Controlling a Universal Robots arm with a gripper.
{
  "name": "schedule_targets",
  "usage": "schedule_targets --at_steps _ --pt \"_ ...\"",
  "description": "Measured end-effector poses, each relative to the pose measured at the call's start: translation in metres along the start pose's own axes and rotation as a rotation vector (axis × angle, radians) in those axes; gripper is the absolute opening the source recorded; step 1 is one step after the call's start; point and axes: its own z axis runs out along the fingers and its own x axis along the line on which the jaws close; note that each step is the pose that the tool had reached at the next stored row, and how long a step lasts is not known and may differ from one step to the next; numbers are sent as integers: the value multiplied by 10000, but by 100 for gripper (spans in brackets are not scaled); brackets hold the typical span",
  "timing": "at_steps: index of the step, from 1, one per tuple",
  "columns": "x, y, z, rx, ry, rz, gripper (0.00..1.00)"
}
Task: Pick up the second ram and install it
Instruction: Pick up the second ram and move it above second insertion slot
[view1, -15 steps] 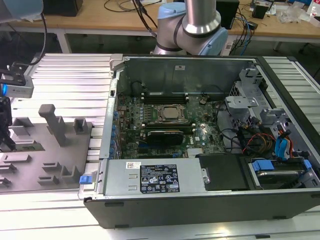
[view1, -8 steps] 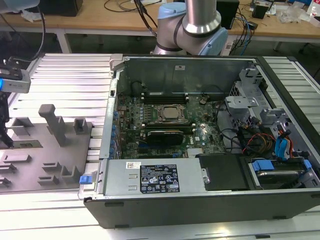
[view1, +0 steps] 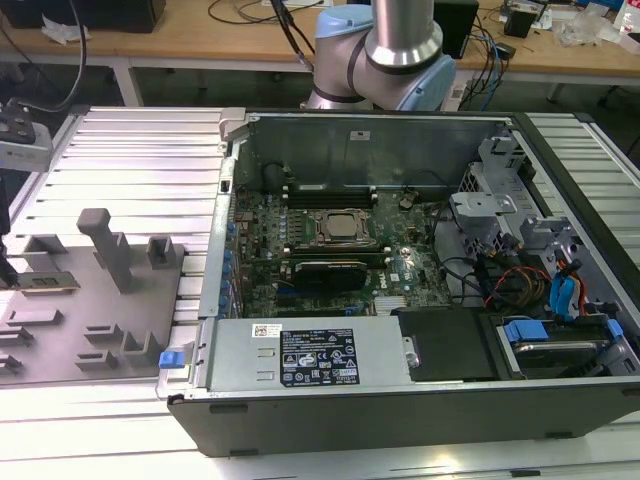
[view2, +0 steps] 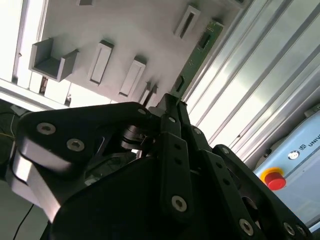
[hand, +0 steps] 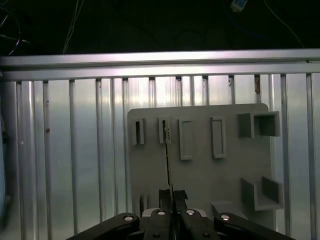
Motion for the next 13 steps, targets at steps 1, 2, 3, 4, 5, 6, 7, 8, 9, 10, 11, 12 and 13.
schedule_targets --at_steps 1,2,3,4,5,6,7,8,9,10,11,12,13 --pt "0 0 -26 0 -1 0 14" --pt "0 1 -56 0 0 0 14" --pt "0 1 -82 0 0 0 14" --pt "0 2 -114 1 0 0 14" --pt "1 3 -141 0 0 0 14" --pt "1 3 -170 0 0 0 14" --pt "1 4 -182 0 0 0 14" --pt "1 4 -195 -1 0 0 14" --pt "0 4 -230 0 0 -1 14" --pt "0 4 -254 0 0 -1 14" --pt "0 5 -269 0 0 -2 14" --pt "-1 6 -294 0 0 -1 14" --pt "-10 7 -320 0 -14 0 14"
